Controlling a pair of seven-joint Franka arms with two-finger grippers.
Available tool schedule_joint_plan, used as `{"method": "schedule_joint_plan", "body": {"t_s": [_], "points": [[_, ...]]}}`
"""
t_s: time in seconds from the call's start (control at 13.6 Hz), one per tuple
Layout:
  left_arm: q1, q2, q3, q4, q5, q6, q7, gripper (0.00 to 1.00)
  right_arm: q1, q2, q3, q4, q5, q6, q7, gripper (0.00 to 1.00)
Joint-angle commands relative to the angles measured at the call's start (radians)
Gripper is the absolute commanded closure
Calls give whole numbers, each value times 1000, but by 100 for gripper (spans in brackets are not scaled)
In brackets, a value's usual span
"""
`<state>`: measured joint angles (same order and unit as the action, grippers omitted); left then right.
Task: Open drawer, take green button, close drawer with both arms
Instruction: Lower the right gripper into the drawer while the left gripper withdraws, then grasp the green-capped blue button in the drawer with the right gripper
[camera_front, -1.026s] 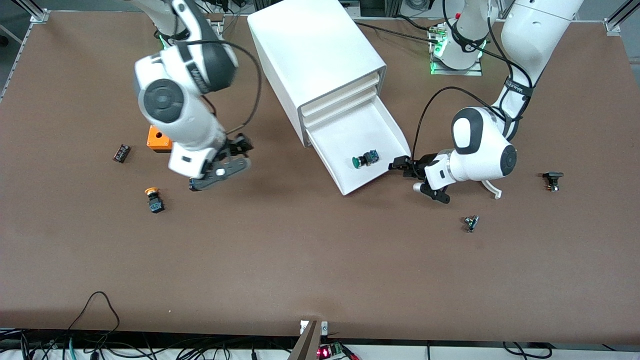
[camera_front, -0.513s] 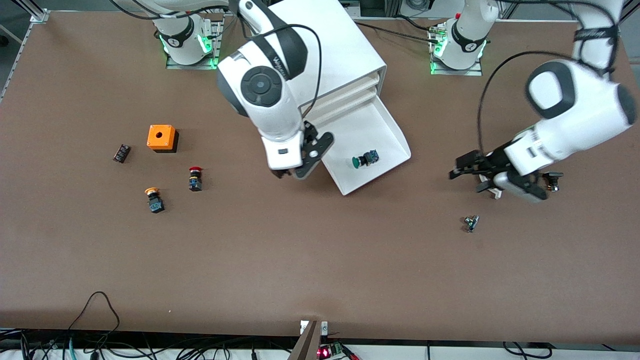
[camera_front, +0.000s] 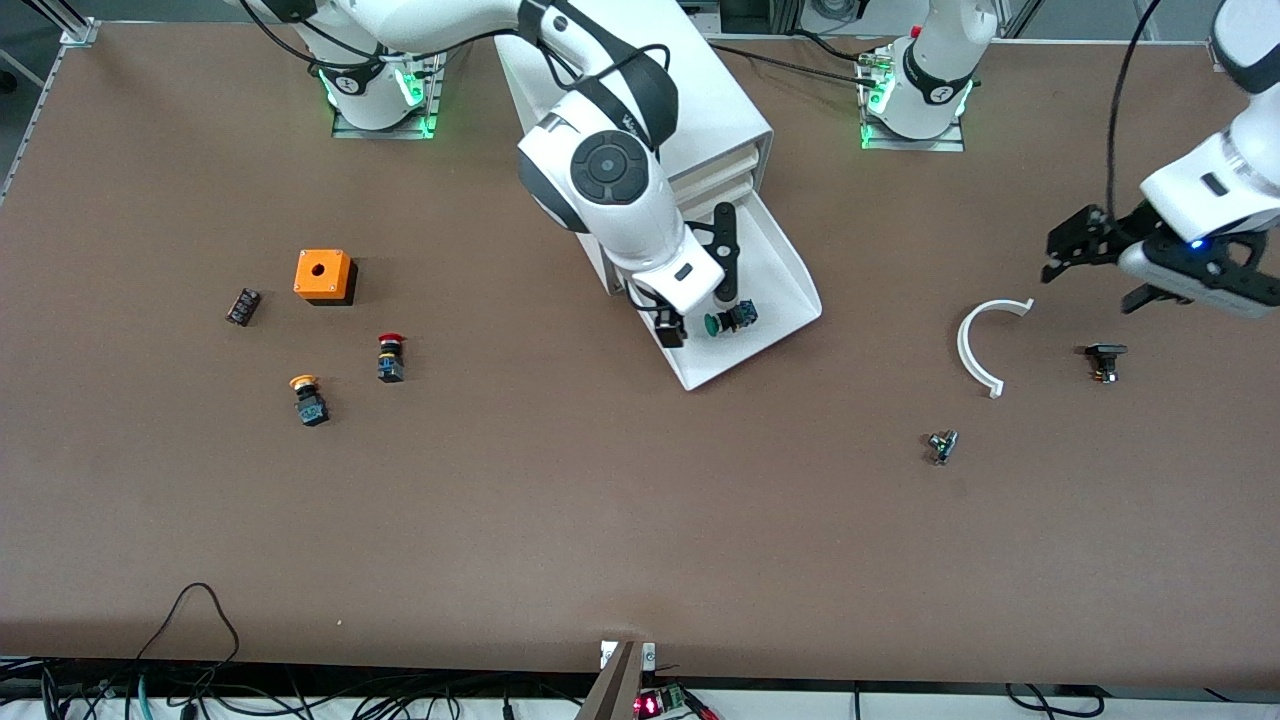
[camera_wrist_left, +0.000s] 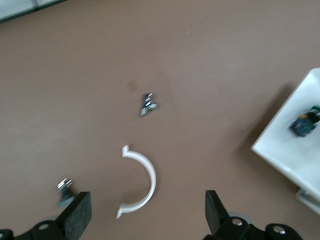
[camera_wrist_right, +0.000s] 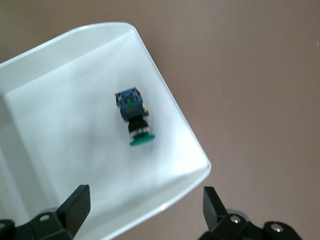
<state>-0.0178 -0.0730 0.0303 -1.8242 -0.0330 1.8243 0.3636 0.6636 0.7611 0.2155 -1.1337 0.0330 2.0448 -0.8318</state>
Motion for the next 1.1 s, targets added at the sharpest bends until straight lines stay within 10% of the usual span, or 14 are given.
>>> {"method": "schedule_joint_plan", "body": {"t_s": [0.0, 1.03], "points": [[-8, 13, -7, 74, 116, -82, -75, 0, 46, 78, -8, 98, -5, 44, -59, 0], [4, 22, 34, 80, 99, -105, -95, 0, 166, 196, -96, 89, -76, 161, -112, 0]]}}
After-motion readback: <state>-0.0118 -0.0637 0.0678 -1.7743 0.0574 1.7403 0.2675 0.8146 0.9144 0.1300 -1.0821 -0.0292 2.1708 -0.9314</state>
